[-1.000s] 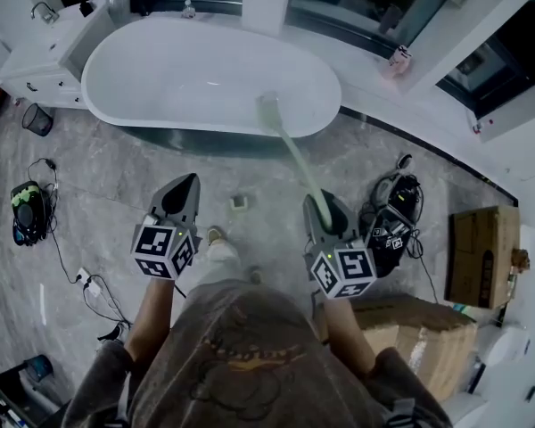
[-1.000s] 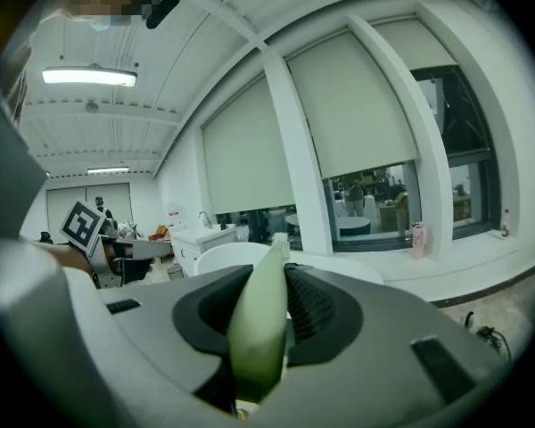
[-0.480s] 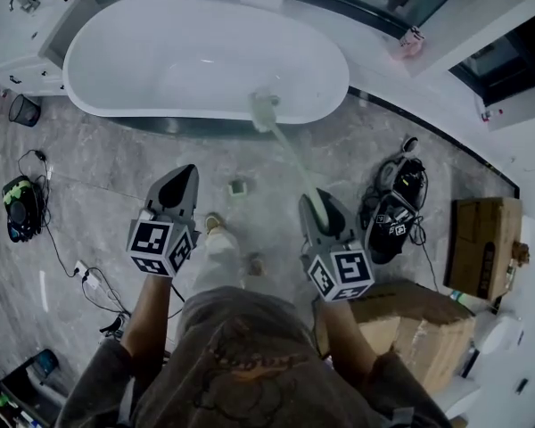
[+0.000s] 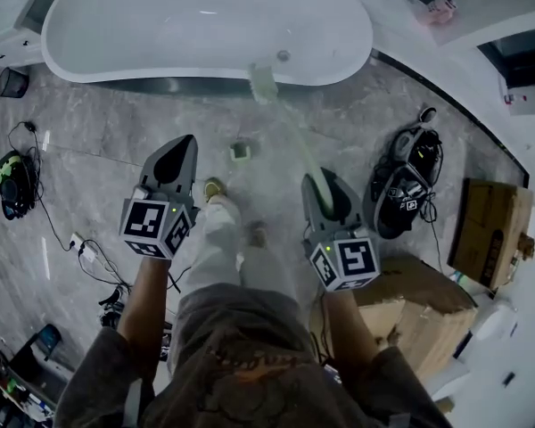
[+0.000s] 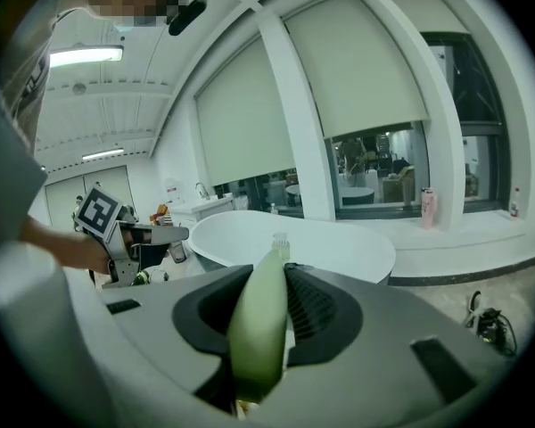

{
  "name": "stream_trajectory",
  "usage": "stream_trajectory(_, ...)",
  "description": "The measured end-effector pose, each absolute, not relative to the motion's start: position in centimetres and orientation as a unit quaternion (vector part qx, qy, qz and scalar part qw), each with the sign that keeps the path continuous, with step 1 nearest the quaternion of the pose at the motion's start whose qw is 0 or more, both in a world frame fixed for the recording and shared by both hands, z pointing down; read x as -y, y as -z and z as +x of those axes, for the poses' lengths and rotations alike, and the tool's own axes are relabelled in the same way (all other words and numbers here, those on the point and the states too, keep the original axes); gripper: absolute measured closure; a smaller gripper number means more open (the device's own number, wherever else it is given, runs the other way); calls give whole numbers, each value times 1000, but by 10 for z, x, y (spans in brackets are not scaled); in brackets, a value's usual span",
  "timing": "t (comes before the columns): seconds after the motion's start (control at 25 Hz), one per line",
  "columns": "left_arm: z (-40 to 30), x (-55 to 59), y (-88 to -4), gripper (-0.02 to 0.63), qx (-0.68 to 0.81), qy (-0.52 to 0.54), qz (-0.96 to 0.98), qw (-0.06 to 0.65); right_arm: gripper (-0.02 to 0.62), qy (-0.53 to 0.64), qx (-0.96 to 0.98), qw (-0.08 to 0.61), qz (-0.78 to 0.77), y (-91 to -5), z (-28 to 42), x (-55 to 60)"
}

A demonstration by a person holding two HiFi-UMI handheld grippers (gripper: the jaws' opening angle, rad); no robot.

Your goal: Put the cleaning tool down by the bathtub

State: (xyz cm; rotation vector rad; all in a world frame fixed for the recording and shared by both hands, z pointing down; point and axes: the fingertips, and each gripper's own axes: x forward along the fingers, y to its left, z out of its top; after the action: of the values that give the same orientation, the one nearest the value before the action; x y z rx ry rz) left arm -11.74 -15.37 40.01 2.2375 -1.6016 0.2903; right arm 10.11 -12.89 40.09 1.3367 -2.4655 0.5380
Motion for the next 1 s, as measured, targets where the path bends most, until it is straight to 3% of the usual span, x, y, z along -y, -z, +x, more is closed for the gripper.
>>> stream_trajectory(0.64,-114,154,-524,606,553,-107,801,202,482,-201,854,199,437,-541,76,132)
stream_trajectory(1.0,-117,157,-544,606,547,-106,806,202,482,-227,843,242,422,-613,52,142)
